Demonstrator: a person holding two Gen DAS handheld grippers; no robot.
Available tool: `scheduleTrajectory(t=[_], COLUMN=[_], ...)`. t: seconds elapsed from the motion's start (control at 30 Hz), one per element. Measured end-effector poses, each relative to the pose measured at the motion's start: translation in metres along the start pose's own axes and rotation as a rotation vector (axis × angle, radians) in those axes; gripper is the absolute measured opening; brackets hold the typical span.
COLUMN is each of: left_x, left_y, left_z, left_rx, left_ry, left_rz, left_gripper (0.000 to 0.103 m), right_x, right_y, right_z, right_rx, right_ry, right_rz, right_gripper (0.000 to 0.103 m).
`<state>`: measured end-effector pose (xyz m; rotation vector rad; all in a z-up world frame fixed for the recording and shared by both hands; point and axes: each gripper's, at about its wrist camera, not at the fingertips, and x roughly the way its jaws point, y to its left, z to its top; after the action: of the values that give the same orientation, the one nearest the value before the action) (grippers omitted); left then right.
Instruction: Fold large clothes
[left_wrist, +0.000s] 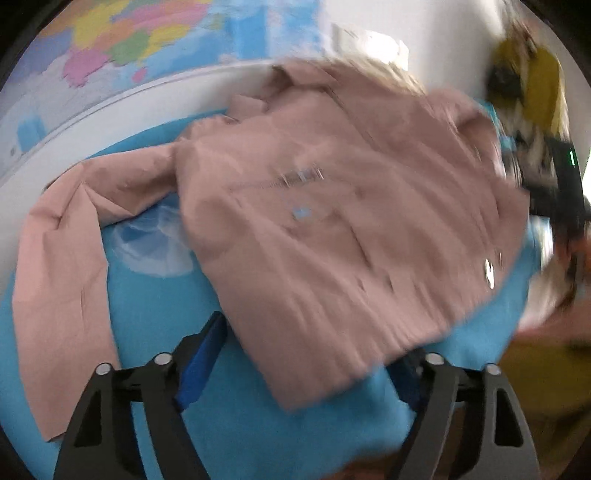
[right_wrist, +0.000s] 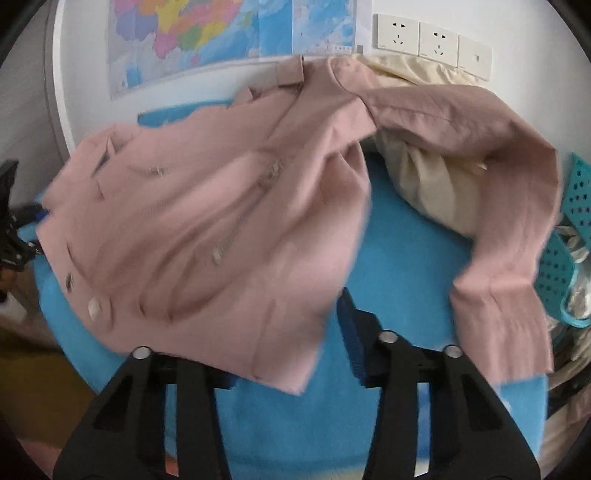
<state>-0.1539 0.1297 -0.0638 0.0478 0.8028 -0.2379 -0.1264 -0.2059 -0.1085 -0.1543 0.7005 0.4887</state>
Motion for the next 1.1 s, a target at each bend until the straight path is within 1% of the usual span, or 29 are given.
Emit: scheduleTrajectory(t=[0.03,0.07,0.1,0.13,0.17,0.23,0.27,0.33,0.37,0.43,0.47,0.5,0.53,0.57,0.6,0.63,0.67,0.7,0.73,0.77,0.8,0.83,0.87,0.9,0.97,1.0,1.03,1.07,1.1], left_x=[0.000,-0.001,-0.001,-0.004,-0.010,-0.029,-0.039,-0.063,-0.077,-0.099,-0.110,-0.115,-0.118,-0.114,-0.104,-0.091,-0.083,-0.075,-0.070,-0.071,-0.078,-0.089,-0.099,-0.105,-0.113,-0.114,-0.116,-0.120,-0.126], left_y=[0.006,0.010,0.016,0.023,0.031,0.043,0.045,0.050,0.050,0.045,0.039,0.034,0.024,0.019,0.014,0.010,0.007,0.007,0.009,0.015,0.022,0.032,0.038,0.040,0.043,0.044,0.044,0.045,0.042], left_z=[0.007,0.012,0.018,0.024,0.028,0.038,0.041,0.048,0.050,0.050,0.048,0.046,0.039,0.037,0.032,0.024,0.016,0.011,0.008,0.007,0.008,0.013,0.017,0.020,0.030,0.033,0.035,0.035,0.035], left_rx=[-0.037,-0.069,-0.112,-0.159,-0.207,-0.279,-0.293,-0.306,-0.302,-0.268,-0.232,-0.190,-0.119,-0.087,-0.053,-0.015,0.016,0.040,0.053,0.048,0.033,0.008,0.000,0.006,0.036,0.049,0.062,0.089,0.121], left_ry=[-0.010,-0.015,-0.019,-0.021,-0.038,-0.086,-0.111,-0.150,-0.168,-0.191,-0.191,-0.183,-0.160,-0.138,-0.086,-0.024,0.015,0.048,0.070,0.061,0.033,-0.018,-0.062,-0.093,-0.143,-0.152,-0.164,-0.184,-0.204], left_rz=[-0.013,-0.021,-0.030,-0.051,-0.072,-0.093,-0.091,-0.097,-0.100,-0.114,-0.112,-0.101,-0.077,-0.051,-0.046,-0.071,-0.065,-0.048,-0.037,-0.035,-0.042,-0.056,-0.071,-0.073,-0.075,-0.094,-0.125,-0.169,-0.188], left_gripper=[0.057,0.034,0.021,0.010,0.005,0.005,0.004,0.004,0.004,0.004,0.004,0.005,0.006,0.008,0.011,0.019,0.025,0.030,0.041,0.046,0.050,0.062,0.069,0.072,0.074,0.074,0.074,0.075,0.077], right_x=[0.000,-0.001,-0.005,-0.012,-0.022,-0.050,-0.063,-0.090,-0.106,-0.125,-0.132,-0.131,-0.127,-0.114,-0.098,-0.081,-0.070,-0.056,-0.050,-0.048,-0.052,-0.056,-0.061,-0.069,-0.084,-0.089,-0.097,-0.100,-0.104], right_y=[-0.001,-0.003,-0.005,-0.007,-0.010,-0.011,-0.010,-0.007,-0.006,-0.003,0.000,0.004,0.007,0.009,0.010,0.009,0.008,0.005,0.002,-0.003,-0.011,-0.015,-0.017,-0.016,-0.015,-0.013,-0.009,-0.008,-0.006], right_z=[0.005,0.011,0.017,0.023,0.030,0.040,0.044,0.048,0.048,0.043,0.037,0.034,0.028,0.018,0.007,-0.003,-0.010,-0.021,-0.025,-0.028,-0.027,-0.024,-0.019,-0.012,0.005,0.014,0.026,0.032,0.037], right_rx=[0.023,0.065,0.092,0.122,0.163,0.198,0.199,0.203,0.208,0.204,0.189,0.170,0.148,0.135,0.128,0.123,0.115,0.095,0.087,0.086,0.101,0.106,0.075,0.019,-0.037,-0.061,-0.102,-0.122,-0.139], right_ry=[-0.008,-0.016,-0.022,-0.030,-0.039,-0.083,-0.103,-0.138,-0.159,-0.169,-0.159,-0.138,-0.098,-0.027,0.054,0.129,0.182,0.261,0.296,0.332,0.341,0.348,0.365,0.366,0.329,0.313,0.280,0.261,0.252], right_rz=[0.028,0.061,0.094,0.119,0.161,0.228,0.244,0.267,0.294,0.331,0.329,0.304,0.274,0.263,0.250,0.208,0.184,0.142,0.106,0.085,0.122,0.133,0.113,0.084,0.068,0.066,0.063,0.068,0.078], right_gripper=[0.021,0.011,0.007,0.006,0.005,0.005,0.005,0.004,0.004,0.004,0.004,0.004,0.005,0.008,0.011,0.022,0.035,0.042,0.057,0.061,0.064,0.070,0.074,0.075,0.078,0.078,0.078,0.079,0.079])
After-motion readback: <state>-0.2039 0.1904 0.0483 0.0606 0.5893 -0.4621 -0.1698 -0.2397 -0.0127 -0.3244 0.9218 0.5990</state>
